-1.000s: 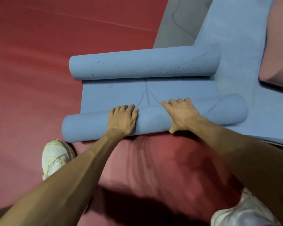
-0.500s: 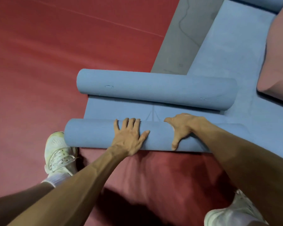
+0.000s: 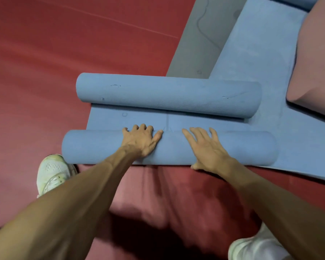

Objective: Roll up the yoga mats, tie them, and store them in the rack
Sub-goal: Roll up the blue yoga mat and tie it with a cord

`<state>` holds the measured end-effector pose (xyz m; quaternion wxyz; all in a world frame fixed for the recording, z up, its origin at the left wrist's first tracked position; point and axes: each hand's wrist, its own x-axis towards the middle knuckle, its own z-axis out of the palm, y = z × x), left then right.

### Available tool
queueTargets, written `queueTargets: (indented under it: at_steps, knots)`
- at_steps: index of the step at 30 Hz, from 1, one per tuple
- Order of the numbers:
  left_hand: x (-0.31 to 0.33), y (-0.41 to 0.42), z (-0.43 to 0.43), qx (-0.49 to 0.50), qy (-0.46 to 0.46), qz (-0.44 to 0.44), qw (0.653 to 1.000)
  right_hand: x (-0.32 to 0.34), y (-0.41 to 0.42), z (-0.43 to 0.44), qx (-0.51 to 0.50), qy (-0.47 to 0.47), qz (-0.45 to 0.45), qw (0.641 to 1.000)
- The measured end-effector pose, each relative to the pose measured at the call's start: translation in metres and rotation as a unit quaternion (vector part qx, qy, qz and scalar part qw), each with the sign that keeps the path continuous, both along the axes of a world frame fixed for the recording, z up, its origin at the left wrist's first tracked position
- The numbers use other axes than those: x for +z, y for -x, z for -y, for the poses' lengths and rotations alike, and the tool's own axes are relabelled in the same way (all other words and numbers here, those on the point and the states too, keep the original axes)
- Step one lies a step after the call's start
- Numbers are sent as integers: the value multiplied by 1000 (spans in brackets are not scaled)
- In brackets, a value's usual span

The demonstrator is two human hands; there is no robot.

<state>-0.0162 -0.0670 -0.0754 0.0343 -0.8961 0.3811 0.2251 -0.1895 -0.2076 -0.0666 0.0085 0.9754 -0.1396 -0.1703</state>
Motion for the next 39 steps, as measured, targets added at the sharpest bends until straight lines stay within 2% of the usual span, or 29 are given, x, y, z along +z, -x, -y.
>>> queueTargets:
  at_steps: [3, 8, 16, 20, 27, 29, 33, 37, 39]
  knots:
    - [1, -10, 9, 4, -20, -32, 999, -9, 12, -3, -12, 32, 51, 998]
    - [-3, -14, 11, 3, 4, -12, 1000, -18, 6, 3, -27, 31, 84, 996]
    - [-6, -5, 5, -10, 68, 43, 997, 3, -20, 20, -1, 18, -31, 999]
    - [-7, 3, -9, -18, 118, 65, 991, 21, -44, 39, -4, -68, -91, 994]
    - [4, 30, -39, -29, 91, 80, 992, 33, -49, 46, -58, -248, -181, 950]
    - [1, 36, -43, -32, 84, 76, 993, 27, -41, 42, -69, -270, -193, 941]
    - [-11, 47, -50, -45, 74, 74, 994, 7, -16, 30, -89, -258, -146, 951]
    - [-11, 47, -49, -42, 72, 67, 994, -3, -5, 21, -148, -249, -38, 956]
    - [-12, 47, -49, -47, 66, 66, 995, -6, -2, 15, -141, -215, -4, 966]
